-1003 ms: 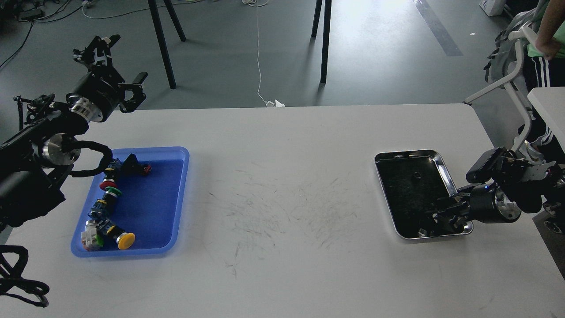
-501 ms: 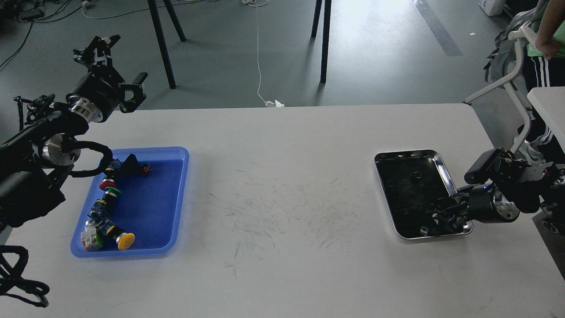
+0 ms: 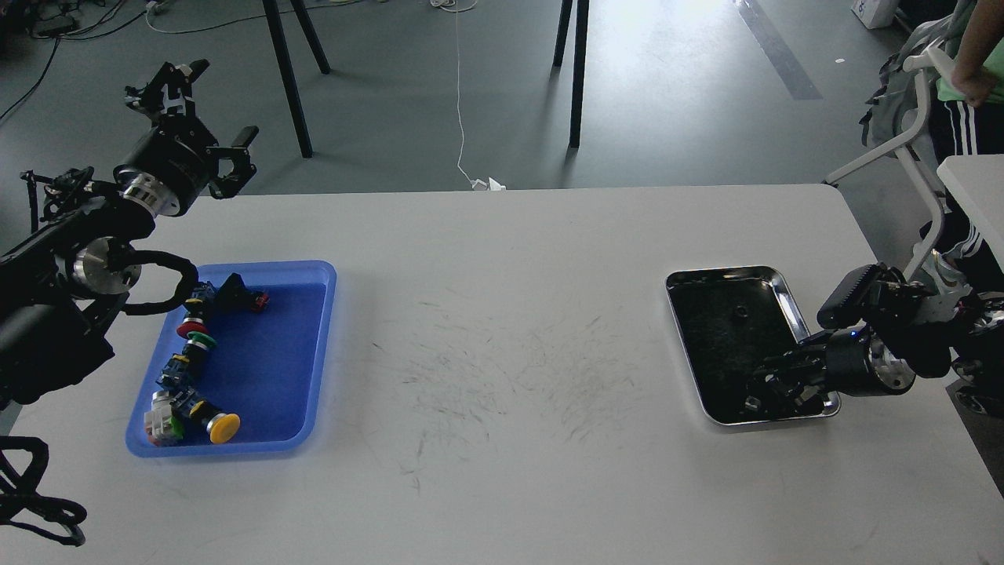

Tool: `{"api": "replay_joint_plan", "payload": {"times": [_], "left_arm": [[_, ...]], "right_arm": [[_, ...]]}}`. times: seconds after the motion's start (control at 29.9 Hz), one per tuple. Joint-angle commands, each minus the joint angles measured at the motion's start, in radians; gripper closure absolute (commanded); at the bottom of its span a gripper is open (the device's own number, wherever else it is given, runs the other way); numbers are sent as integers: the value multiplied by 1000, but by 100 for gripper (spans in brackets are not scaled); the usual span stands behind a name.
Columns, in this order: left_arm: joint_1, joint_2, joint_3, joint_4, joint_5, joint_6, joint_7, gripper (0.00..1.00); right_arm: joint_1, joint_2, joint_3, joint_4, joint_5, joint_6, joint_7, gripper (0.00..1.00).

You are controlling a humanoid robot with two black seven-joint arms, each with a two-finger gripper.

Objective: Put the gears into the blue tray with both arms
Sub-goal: 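Lower the right gripper into the metal tray and grasp the small black part, then lift the black part and carry it toward the table centre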

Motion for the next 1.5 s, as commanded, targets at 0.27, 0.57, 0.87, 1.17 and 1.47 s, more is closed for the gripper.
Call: {"api": "replay_joint_plan", "payload": {"times": [0.27,0.57,0.87,1.17,1.47], "left_arm": [[0,21,0,0,0,0,1,2],[0,32,3,-6,2,0,14,1],[-1,37,9,-6,3,0,14,1],[-3,38,6,-8,2,0,14,1],[-3,70,5,-12,2,0,14,1]], "right_arm": [[146,28,35,17,73,6,23,98],[333,290,70,5,364,-4,21,97],[327,509,107,-48,438,-128,23,97],[183,649,179,-54,434,-310,23,98],[24,650,187,-165,388,-373,44,98]]}}
